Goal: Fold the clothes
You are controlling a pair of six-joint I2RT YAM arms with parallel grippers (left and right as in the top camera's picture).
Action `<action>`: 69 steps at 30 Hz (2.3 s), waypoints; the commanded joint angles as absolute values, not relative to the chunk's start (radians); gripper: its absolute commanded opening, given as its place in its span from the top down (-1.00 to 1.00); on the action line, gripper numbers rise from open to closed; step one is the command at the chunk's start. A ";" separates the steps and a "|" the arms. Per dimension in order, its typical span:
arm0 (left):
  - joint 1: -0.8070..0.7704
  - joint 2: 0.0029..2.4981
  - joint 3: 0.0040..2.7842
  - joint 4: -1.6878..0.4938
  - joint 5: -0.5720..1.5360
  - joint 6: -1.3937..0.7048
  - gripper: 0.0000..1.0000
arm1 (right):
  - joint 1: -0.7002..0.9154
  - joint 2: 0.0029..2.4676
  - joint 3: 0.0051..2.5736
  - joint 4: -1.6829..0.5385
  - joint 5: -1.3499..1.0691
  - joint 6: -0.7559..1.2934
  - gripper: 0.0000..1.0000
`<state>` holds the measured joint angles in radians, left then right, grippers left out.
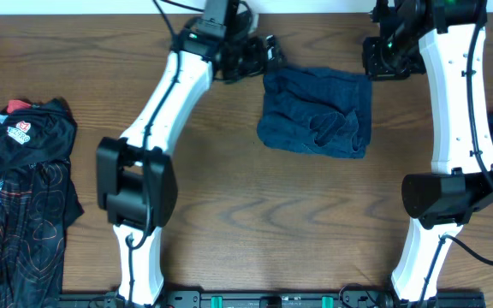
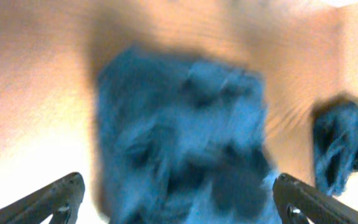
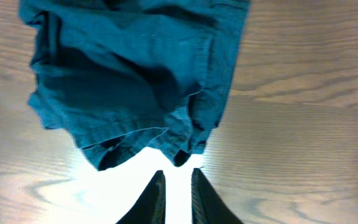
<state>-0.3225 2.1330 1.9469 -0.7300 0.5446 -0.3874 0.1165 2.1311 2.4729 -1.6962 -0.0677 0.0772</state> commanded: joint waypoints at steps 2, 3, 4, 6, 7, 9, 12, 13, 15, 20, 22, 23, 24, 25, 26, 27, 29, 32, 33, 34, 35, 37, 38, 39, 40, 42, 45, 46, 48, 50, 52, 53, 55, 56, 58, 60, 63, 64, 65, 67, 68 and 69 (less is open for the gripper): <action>-0.292 2.093 1.967 -0.976 0.348 -0.226 -0.96 | 0.134 2.127 2.441 -1.699 -0.133 0.039 0.64; -0.282 2.093 1.958 -1.043 0.304 -0.208 -0.96 | 0.146 2.127 2.425 -1.699 -0.132 0.036 0.53; -0.273 2.093 1.946 -1.084 0.294 -0.190 -0.96 | 0.157 2.127 2.408 -1.699 -0.131 0.036 0.45; -0.255 2.093 1.923 -1.148 0.298 -0.159 -0.96 | 0.175 2.127 2.374 -1.698 -0.118 0.038 0.36; -0.250 2.093 1.907 -1.163 0.301 -0.148 -0.96 | 0.179 2.128 2.363 -1.698 -0.107 0.048 0.36; -0.245 2.093 1.878 -1.180 0.319 -0.114 -0.96 | 0.183 2.128 2.346 -1.698 -0.106 0.055 0.42; -0.248 2.093 1.829 -1.176 0.331 -0.108 -0.96 | 0.194 2.128 2.339 -1.699 -0.123 0.054 0.35; -0.250 2.093 1.811 -1.168 0.332 -0.108 -0.96 | 0.204 2.128 2.336 -1.699 -0.132 0.054 0.27; -0.252 2.093 1.787 -1.153 0.332 -0.108 -0.96 | 0.221 2.128 2.323 -1.699 -0.136 0.054 0.15; -0.253 2.093 1.763 -1.152 0.332 -0.108 -0.96 | 0.243 2.133 2.237 -1.667 -0.138 0.050 -0.04; -0.253 2.093 1.763 -1.155 0.331 -0.104 -0.96 | 0.248 2.133 2.191 -1.643 -0.139 0.051 -0.05; -0.253 2.093 1.763 -1.155 0.331 -0.098 -0.96 | 0.250 2.133 2.165 -1.629 -0.139 0.050 -0.06; -0.253 2.093 1.763 -1.155 0.331 -0.096 -0.96 | 0.250 2.133 2.143 -1.615 -0.139 0.050 -0.08; -0.253 2.093 1.763 -1.155 0.331 -0.093 -0.96 | 0.253 2.133 2.125 -1.603 -0.139 0.050 -0.09; -0.253 2.093 1.763 -1.155 0.331 -0.092 -0.96 | 0.255 2.133 2.113 -1.594 -0.139 0.049 -0.11; -0.253 2.093 1.763 -1.155 0.331 -0.089 -0.96 | 0.257 2.133 2.099 -1.581 -0.139 0.047 -0.12; -0.253 2.093 1.763 -1.155 0.331 -0.089 -0.96 | 0.260 2.133 2.085 -1.558 -0.139 0.046 -0.15; -0.253 2.093 1.763 -1.155 0.331 -0.089 -0.96 | 0.266 2.134 2.078 -1.518 -0.139 0.043 -0.29; -0.253 2.093 1.763 -1.156 0.331 -0.089 -0.96 | 0.270 2.136 2.078 -1.499 -0.139 0.043 -0.34; -0.253 2.093 1.763 -1.157 0.331 -0.089 -0.96 | 0.272 2.138 2.078 -1.487 -0.139 0.043 -0.38; -0.253 2.093 1.763 -1.159 0.331 -0.089 -0.96 | 0.274 2.140 2.078 -1.471 -0.139 0.043 -0.44; -0.253 2.093 1.763 -1.166 0.331 -0.089 -0.96 | 0.283 2.153 2.078 -1.444 -0.140 0.043 -0.50; -0.253 2.093 1.763 -1.169 0.331 -0.086 -0.96 | 0.288 2.164 2.078 -1.433 -0.141 0.043 -0.54; -0.253 2.093 1.763 -1.171 0.331 -0.085 -0.96 | 0.290 2.176 2.078 -1.424 -0.149 0.043 -0.57; -0.253 2.093 1.763 -1.174 0.331 -0.085 -0.96 | 0.291 2.188 2.078 -1.419 -0.159 0.043 -0.60; -0.253 2.093 1.763 -1.178 0.331 -0.081 -0.96 | 0.292 2.212 2.078 -1.410 -0.166 0.043 -0.69; -0.253 2.093 1.763 -1.178 0.331 -0.081 -0.96 | 0.292 2.232 2.078 -1.398 -0.166 0.044 -0.73; -0.253 2.093 1.763 -1.178 0.331 -0.081 -0.96 | 0.294 2.239 2.078 -1.392 -0.166 0.044 -0.72; -0.253 2.093 1.763 -1.178 0.331 -0.081 -0.96 | 0.296 2.243 2.078 -1.377 -0.167 0.045 -0.53; -0.253 2.093 1.763 -1.178 0.331 -0.078 -0.96 | 0.296 2.244 2.078 -1.360 -0.174 0.051 -0.10; -0.253 2.093 1.763 -1.178 0.331 -0.078 -0.96 | 0.296 2.244 2.078 -1.340 -0.178 0.060 0.60; -0.253 2.093 1.763 -1.178 0.331 -0.078 -0.96 | 0.296 2.244 2.078 -1.325 -0.177 0.068 0.86; -0.253 2.093 1.763 -1.179 0.331 -0.078 -0.96 | 0.294 2.244 2.079 -1.296 -0.176 0.074 0.97; -0.253 2.093 1.763 -1.181 0.331 -0.078 -0.96 | 0.290 2.243 2.084 -1.280 -0.176 0.074 0.98; -0.253 2.093 1.763 -1.189 0.331 -0.078 -0.96 | 0.278 2.243 2.104 -1.263 -0.164 0.102 0.98; -0.253 2.093 1.763 -1.196 0.331 -0.078 -0.96 | 0.257 2.243 2.133 -1.250 -0.157 0.127 0.98; -0.253 2.093 1.763 -1.207 0.331 -0.078 -0.96 | 0.221 2.243 2.182 -1.230 -0.157 0.180 0.98; -0.253 2.093 1.763 -1.209 0.331 -0.078 -0.96 | 0.207 2.243 2.194 -1.217 -0.158 0.191 0.98; -0.253 2.093 1.763 -1.211 0.331 -0.078 -0.96 | 0.196 2.243 2.202 -1.206 -0.158 0.202 0.98; -0.253 2.093 1.763 -1.211 0.331 -0.078 -0.96 | 0.171 2.243 2.210 -1.179 -0.157 0.235 0.98; -0.253 2.093 1.763 -1.211 0.331 -0.078 -0.96 | 0.160 2.243 2.210 -1.164 -0.158 0.253 0.98; -0.253 2.093 1.763 -1.211 0.331 -0.078 -0.96 | 0.149 2.243 2.210 -1.151 -0.158 0.276 0.98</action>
<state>-0.2531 2.0964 1.7683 -1.2045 0.3367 -0.0959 0.1860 2.2414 2.1906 -1.1694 -0.1642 0.1886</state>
